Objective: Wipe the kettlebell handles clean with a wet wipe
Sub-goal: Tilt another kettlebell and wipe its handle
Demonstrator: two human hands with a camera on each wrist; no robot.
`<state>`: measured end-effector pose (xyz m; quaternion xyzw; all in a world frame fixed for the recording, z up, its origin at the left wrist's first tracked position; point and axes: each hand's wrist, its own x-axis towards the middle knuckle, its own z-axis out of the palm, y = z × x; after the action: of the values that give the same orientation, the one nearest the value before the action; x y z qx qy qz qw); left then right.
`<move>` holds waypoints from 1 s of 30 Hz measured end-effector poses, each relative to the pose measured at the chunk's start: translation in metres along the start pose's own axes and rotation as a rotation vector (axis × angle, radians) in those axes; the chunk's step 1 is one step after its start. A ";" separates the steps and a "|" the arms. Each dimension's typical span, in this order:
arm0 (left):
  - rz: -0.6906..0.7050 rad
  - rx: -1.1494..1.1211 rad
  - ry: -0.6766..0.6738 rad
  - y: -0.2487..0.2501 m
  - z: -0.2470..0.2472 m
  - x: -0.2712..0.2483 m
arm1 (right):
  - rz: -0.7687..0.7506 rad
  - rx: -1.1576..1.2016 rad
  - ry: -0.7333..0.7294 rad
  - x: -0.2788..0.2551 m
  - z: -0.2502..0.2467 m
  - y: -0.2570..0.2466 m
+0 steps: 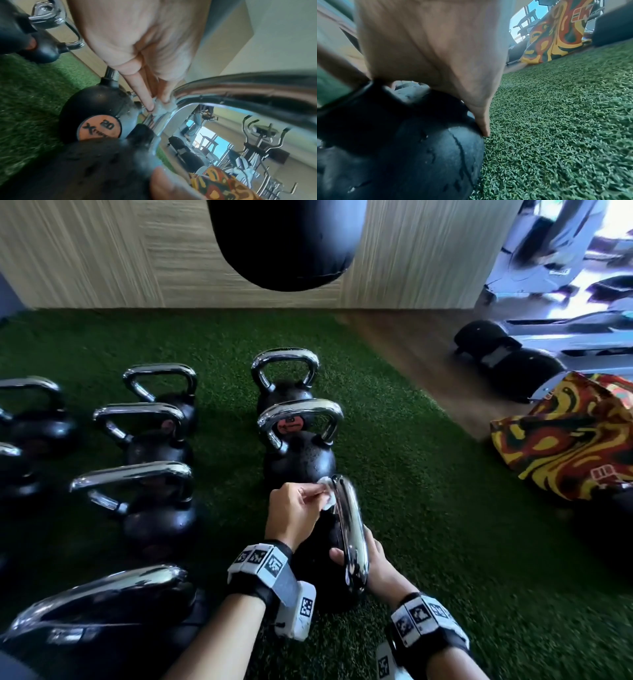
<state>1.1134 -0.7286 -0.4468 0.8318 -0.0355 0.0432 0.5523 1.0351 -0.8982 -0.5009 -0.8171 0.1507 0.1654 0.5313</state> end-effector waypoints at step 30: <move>-0.304 -0.372 -0.396 0.029 -0.038 -0.066 | 0.000 -0.027 -0.112 0.003 -0.009 -0.013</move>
<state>1.0431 -0.7044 -0.4134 0.7044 -0.0246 -0.2099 0.6776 1.0446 -0.9011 -0.4880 -0.8135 0.1186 0.2129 0.5280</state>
